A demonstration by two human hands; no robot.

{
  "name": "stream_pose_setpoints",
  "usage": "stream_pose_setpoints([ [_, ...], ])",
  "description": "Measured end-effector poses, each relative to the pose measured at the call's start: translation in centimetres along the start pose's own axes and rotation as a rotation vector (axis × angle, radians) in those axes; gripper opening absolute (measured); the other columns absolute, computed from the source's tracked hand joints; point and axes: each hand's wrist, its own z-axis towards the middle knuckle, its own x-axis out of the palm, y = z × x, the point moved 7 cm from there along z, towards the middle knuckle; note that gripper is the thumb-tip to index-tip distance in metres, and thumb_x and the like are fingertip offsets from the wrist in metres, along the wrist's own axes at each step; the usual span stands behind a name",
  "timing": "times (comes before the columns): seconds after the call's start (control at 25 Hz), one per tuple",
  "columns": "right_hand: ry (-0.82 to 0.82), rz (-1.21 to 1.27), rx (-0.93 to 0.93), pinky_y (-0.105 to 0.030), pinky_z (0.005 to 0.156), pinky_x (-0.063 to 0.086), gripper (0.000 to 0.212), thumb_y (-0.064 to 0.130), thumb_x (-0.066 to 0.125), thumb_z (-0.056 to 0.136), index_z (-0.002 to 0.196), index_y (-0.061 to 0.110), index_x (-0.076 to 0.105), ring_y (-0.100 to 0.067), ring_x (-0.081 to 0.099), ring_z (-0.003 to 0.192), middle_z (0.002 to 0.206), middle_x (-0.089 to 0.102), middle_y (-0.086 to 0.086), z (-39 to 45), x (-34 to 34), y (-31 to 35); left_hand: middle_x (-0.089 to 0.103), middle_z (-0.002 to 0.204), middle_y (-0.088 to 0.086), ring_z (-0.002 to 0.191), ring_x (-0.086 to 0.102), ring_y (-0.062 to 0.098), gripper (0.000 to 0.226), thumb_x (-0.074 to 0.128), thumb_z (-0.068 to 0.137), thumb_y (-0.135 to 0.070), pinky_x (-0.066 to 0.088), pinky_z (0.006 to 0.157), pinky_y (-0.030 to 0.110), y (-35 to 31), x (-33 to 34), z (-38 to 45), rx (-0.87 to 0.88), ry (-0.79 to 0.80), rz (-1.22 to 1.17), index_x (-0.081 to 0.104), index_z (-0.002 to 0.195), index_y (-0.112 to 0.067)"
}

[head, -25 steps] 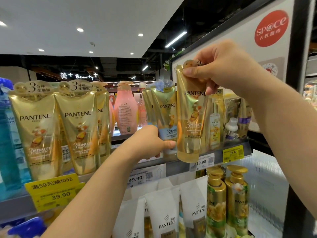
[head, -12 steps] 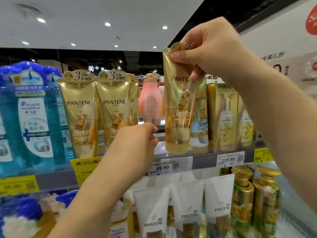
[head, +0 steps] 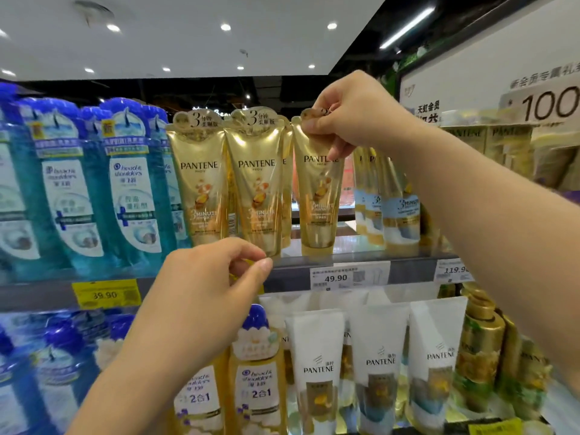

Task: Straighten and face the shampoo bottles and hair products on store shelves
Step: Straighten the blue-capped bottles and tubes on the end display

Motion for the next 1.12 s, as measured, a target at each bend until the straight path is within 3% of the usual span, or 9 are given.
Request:
stream_pose_setpoints([
  [0.08, 0.022, 0.001, 0.015, -0.022, 0.047, 0.056, 0.016, 0.021, 0.076, 0.090, 0.098, 0.008, 0.071, -0.016, 0.071, 0.049, 0.084, 0.076, -0.018, 0.1, 0.1, 0.1, 0.063, 0.064, -0.022, 0.069, 0.060, -0.010, 0.014, 0.059, 0.085, -0.047, 0.047, 0.046, 0.012, 0.2, 0.1, -0.3, -0.015, 0.020, -0.016, 0.068, 0.093, -0.040],
  [0.28, 0.070, -0.027, 0.032, -0.022, 0.051, 0.059, 0.017, 0.023, 0.070, 0.094, 0.102, 0.008, 0.070, -0.016, 0.075, 0.057, 0.084, 0.076, -0.011, -0.5, 0.4, 0.5, 0.058, 0.081, -0.043, 0.077, 0.056, -0.015, 0.017, 0.053, 0.081, -0.055, 0.042, 0.053, 0.013, 0.1, 1.4, -1.4, -0.019, 0.075, -0.030, 0.065, 0.084, -0.044],
  [0.48, 0.085, -0.113, -0.038, -0.023, 0.052, 0.059, 0.035, 0.021, 0.062, 0.100, 0.130, 0.004, 0.060, -0.013, 0.074, 0.058, 0.094, 0.072, -0.010, -1.9, 1.3, 1.2, 0.065, 0.069, -0.026, 0.067, 0.061, -0.005, 0.023, 0.053, 0.079, -0.058, 0.055, 0.060, 0.026, -0.1, 4.8, -2.7, -0.064, 0.138, -0.109, 0.067, 0.088, -0.042],
  [0.64, 0.074, -0.152, -0.106, -0.024, 0.060, 0.062, 0.062, 0.022, 0.061, 0.101, 0.154, 0.008, 0.033, -0.013, 0.075, 0.071, 0.118, 0.066, -0.012, -3.1, 1.8, 1.4, 0.064, 0.066, -0.022, 0.065, 0.060, -0.003, 0.022, 0.053, 0.081, -0.058, 0.047, 0.055, 0.020, -0.2, 6.5, -3.4, -0.075, 0.169, -0.116, 0.065, 0.090, -0.042],
  [0.8, 0.023, -0.181, -0.099, -0.023, 0.065, 0.061, 0.064, 0.024, 0.060, 0.101, 0.156, 0.012, 0.030, -0.012, 0.072, 0.081, 0.135, 0.059, -0.010, -3.2, 2.3, 1.4, 0.068, 0.070, -0.020, 0.066, 0.063, 0.000, 0.024, 0.055, 0.081, -0.056, 0.056, 0.063, 0.033, 1.2, 6.5, -3.9, -0.126, 0.183, -0.165, 0.068, 0.090, -0.038],
  [1.0, -0.057, -0.216, -0.057, -0.014, 0.057, 0.056, 0.057, 0.024, 0.057, 0.102, 0.153, 0.012, 0.035, -0.005, 0.064, 0.071, 0.115, 0.061, -0.004, -3.6, 2.8, 1.6, 0.067, 0.068, -0.028, 0.062, 0.063, -0.006, 0.017, 0.057, 0.085, -0.050, 0.048, 0.055, 0.024, 3.6, 3.2, -4.5, -0.132, 0.083, -0.191, 0.069, 0.081, -0.039],
  [1.12, -0.162, -0.303, 0.002, -0.008, 0.055, 0.052, 0.036, 0.028, 0.055, 0.102, 0.130, 0.005, 0.054, 0.000, 0.059, 0.064, 0.107, 0.068, -0.012, -4.5, 2.7, 2.2, 0.067, 0.066, -0.029, 0.058, 0.062, -0.004, 0.018, 0.059, 0.087, -0.046, 0.051, 0.055, 0.029, 5.8, 1.2, -5.1, -0.160, 0.029, -0.216, 0.068, 0.075, -0.037],
])
